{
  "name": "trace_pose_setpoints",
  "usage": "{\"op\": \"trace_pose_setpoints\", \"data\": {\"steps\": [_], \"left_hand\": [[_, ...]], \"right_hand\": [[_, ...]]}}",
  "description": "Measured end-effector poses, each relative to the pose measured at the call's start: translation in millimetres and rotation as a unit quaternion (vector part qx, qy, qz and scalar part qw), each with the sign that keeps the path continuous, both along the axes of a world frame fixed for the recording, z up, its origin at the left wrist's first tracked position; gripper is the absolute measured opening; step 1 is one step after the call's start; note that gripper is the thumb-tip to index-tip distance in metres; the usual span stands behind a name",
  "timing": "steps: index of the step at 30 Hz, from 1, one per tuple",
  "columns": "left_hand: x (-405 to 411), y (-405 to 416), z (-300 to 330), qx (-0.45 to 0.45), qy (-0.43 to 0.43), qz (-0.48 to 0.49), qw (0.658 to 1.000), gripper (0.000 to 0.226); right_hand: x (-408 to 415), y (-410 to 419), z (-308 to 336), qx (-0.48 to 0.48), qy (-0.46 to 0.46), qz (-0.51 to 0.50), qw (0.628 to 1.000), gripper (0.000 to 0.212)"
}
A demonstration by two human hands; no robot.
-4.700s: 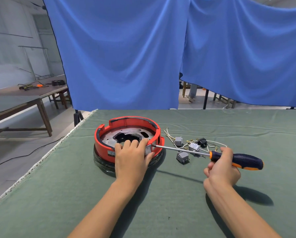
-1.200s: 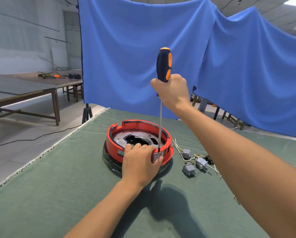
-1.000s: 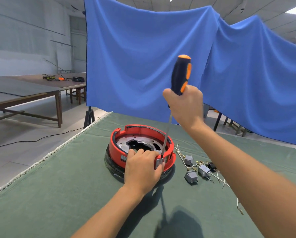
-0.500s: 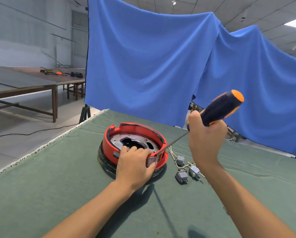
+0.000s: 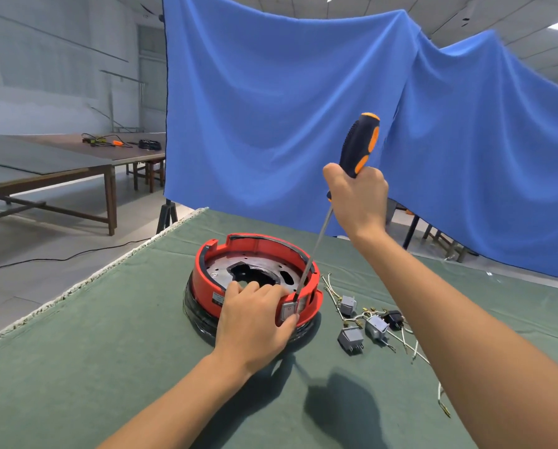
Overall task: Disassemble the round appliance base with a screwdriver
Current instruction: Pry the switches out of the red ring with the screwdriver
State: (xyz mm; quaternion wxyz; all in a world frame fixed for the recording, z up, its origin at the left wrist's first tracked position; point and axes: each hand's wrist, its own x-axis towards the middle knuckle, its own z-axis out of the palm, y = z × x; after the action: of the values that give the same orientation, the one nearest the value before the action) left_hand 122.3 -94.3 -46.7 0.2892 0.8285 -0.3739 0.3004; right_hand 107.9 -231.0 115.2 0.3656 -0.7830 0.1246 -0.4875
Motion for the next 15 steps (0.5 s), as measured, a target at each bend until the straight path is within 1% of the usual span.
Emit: {"op": "trace_pose_setpoints", "data": {"steps": [1, 4, 8, 11, 13, 15], "left_hand": [[0.1, 0.4, -0.5, 0.003, -0.001, 0.0, 1.0, 0.028], [1.0, 1.3, 0.1, 0.014, -0.009, -0.001, 1.0, 0.03], [0.1, 2.6, 2.0, 0.023, -0.003, -0.001, 1.0, 0.032], [0.1, 4.8, 3.9, 0.045, -0.011, -0.003, 0.999, 0.039], [2.1, 6.0, 3.5, 0.056, -0.023, -0.006, 0.998, 0.043], [2.9, 7.3, 3.2, 0.054, -0.014, -0.021, 0.998, 0.043]], "right_hand": [[5.8, -0.9, 1.9, 0.007, 0.018, 0.006, 1.0, 0.032], [21.9, 5.2, 8.0, 0.003, 0.065, 0.028, 0.997, 0.036], [30.1, 23.7, 13.6, -0.044, 0.111, 0.057, 0.991, 0.034], [17.9, 33.7, 15.8, -0.088, 0.095, 0.054, 0.99, 0.032], [3.1, 37.9, 16.6, -0.104, 0.059, 0.036, 0.992, 0.029], [-11.6, 39.4, 15.4, -0.111, 0.02, 0.008, 0.994, 0.025]]}}
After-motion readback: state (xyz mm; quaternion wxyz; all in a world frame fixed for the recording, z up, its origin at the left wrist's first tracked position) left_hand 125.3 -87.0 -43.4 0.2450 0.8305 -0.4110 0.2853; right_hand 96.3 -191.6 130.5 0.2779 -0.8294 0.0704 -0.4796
